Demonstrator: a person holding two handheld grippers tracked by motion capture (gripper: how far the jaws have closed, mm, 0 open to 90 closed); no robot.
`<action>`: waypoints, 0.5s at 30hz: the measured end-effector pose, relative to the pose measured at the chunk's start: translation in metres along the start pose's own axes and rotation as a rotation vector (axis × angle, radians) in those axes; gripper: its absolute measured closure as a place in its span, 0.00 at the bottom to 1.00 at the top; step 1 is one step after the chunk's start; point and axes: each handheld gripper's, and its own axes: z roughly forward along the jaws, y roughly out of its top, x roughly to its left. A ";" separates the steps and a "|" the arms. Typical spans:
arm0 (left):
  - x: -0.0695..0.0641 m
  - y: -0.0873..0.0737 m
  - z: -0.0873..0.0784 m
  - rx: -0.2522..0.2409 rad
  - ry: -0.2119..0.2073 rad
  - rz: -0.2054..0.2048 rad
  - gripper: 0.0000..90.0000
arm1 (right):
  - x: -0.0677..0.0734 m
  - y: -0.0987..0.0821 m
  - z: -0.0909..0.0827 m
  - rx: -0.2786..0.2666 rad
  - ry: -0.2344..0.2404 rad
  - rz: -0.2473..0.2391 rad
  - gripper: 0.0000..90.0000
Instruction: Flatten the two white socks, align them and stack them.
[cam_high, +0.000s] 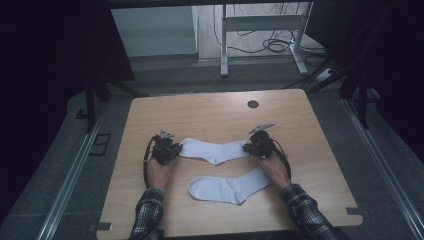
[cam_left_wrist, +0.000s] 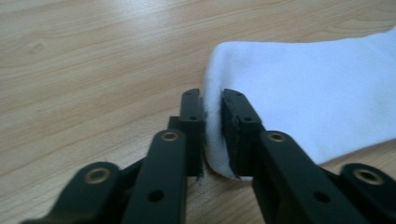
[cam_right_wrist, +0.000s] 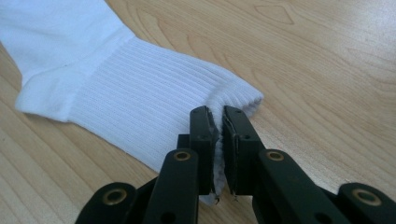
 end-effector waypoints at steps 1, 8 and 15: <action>0.000 0.000 0.000 -0.001 -0.009 -0.005 0.90 | 0.000 0.000 0.000 0.000 0.000 0.000 0.92; -0.006 0.000 -0.007 -0.022 0.001 0.013 0.94 | 0.005 0.002 -0.009 -0.024 -0.016 -0.041 0.92; -0.016 0.006 -0.027 -0.062 -0.009 0.048 0.94 | 0.009 0.007 -0.026 -0.060 -0.031 -0.067 0.92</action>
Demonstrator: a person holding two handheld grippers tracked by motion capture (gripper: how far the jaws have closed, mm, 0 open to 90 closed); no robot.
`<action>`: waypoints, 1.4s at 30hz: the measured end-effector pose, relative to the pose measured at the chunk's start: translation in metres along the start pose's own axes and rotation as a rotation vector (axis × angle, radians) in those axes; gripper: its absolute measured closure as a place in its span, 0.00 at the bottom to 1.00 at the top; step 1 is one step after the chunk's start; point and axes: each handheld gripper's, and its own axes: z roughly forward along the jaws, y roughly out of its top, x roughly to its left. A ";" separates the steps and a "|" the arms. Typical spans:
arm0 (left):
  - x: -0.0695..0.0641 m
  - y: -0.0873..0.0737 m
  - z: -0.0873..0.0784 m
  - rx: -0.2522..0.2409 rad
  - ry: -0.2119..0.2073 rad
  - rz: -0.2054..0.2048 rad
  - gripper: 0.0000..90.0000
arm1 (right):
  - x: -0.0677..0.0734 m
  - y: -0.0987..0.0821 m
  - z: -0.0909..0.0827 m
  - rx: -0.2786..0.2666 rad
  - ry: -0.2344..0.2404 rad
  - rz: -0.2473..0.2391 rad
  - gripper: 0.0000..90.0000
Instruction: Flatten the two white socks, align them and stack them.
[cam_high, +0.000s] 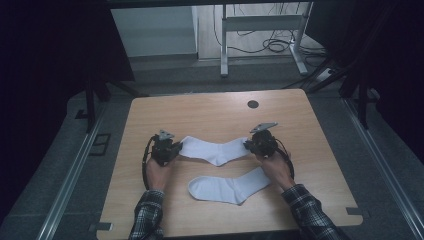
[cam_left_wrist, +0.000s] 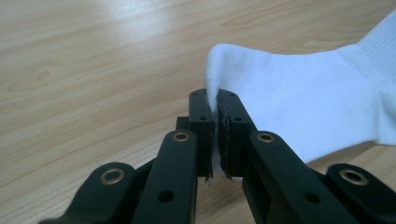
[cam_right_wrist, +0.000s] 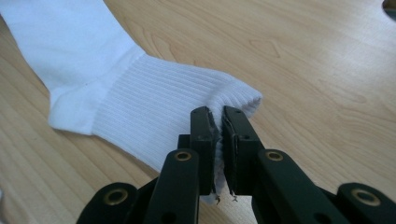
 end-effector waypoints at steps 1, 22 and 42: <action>-0.001 0.000 -0.002 -0.002 -0.002 0.003 0.94 | 0.000 0.001 -0.003 -0.007 -0.001 -0.005 0.92; -0.046 -0.001 -0.043 -0.043 -0.039 0.122 0.94 | -0.007 -0.012 -0.056 -0.058 0.025 -0.006 0.92; -0.084 -0.027 -0.078 -0.044 -0.100 0.169 0.94 | 0.012 -0.040 -0.101 -0.032 0.069 -0.069 0.92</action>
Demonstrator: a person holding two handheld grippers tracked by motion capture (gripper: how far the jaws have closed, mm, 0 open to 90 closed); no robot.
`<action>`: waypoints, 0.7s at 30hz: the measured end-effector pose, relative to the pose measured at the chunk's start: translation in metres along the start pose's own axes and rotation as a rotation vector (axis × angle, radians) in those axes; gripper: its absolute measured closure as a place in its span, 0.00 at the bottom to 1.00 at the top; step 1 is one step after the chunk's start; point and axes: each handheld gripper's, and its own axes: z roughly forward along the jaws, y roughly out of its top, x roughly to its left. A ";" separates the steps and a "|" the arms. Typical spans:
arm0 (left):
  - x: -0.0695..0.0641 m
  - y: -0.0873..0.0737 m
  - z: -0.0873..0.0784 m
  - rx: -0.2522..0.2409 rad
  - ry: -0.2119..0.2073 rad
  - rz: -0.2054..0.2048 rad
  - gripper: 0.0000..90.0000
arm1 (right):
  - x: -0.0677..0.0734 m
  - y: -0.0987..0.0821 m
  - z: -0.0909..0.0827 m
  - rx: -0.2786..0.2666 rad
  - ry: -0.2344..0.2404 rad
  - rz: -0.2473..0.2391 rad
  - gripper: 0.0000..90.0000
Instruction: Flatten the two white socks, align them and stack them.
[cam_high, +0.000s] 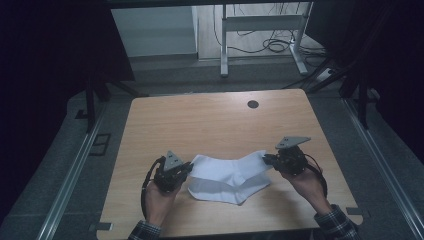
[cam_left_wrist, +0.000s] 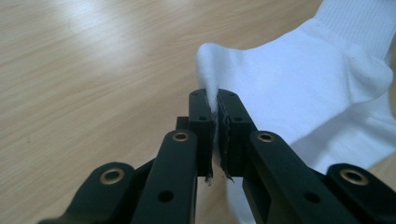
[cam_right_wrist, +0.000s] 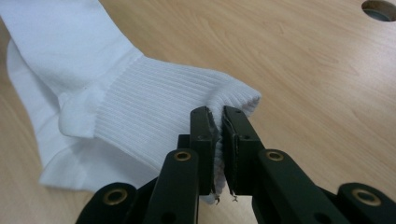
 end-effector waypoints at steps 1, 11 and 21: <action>-0.002 -0.002 -0.001 0.001 -0.004 -0.001 0.94 | 0.001 -0.002 -0.002 0.003 0.001 -0.004 0.92; -0.021 -0.022 -0.013 0.017 -0.042 -0.002 0.94 | 0.016 -0.018 -0.012 0.040 0.036 -0.021 0.92; -0.029 -0.041 0.000 0.052 -0.001 0.014 0.94 | 0.023 -0.029 0.008 0.093 0.058 -0.026 0.91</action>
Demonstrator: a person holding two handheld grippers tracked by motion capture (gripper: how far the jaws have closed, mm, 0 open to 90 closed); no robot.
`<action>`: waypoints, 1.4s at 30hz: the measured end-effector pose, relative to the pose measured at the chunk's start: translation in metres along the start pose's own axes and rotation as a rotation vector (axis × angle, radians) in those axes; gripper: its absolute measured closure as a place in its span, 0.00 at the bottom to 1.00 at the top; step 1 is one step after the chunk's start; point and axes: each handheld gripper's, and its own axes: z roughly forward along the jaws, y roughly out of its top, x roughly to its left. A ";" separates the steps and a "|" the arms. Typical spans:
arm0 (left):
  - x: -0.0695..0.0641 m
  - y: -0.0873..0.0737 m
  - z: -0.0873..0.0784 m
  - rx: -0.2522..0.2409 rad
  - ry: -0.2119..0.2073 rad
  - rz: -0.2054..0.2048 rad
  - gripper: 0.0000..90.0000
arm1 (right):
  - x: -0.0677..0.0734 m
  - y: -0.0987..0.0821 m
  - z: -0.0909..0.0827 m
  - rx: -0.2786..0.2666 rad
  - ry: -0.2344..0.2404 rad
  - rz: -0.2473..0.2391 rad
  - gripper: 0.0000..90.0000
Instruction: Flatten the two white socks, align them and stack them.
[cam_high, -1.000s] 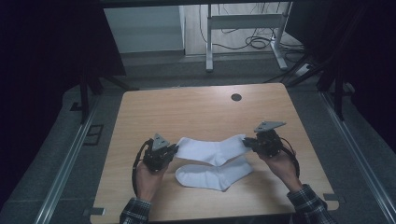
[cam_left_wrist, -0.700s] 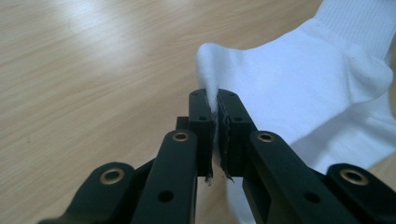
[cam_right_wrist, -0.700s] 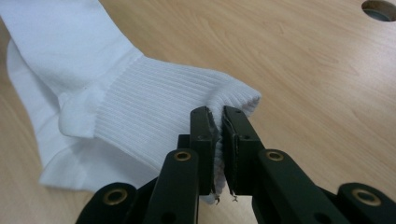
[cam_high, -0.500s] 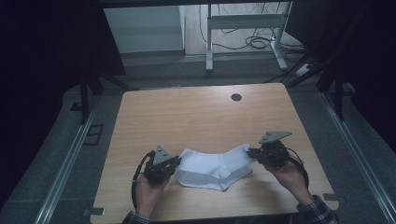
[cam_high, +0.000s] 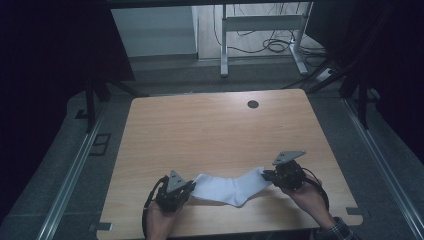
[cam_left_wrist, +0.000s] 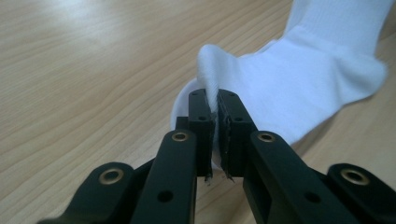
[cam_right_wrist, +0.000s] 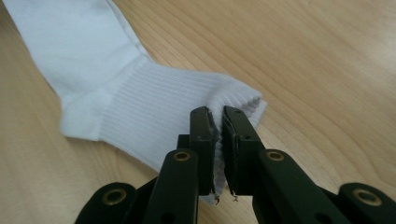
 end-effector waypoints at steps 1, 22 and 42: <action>0.000 -0.001 0.002 0.001 0.001 -0.004 0.94 | 0.000 -0.001 0.003 0.005 -0.001 0.000 0.91; 0.014 -0.004 0.016 0.043 0.079 -0.043 0.53 | -0.013 -0.014 0.026 0.006 -0.026 0.072 0.61; 0.023 -0.001 0.025 0.032 -0.034 -0.088 0.92 | -0.013 -0.015 0.025 -0.028 0.012 0.109 0.86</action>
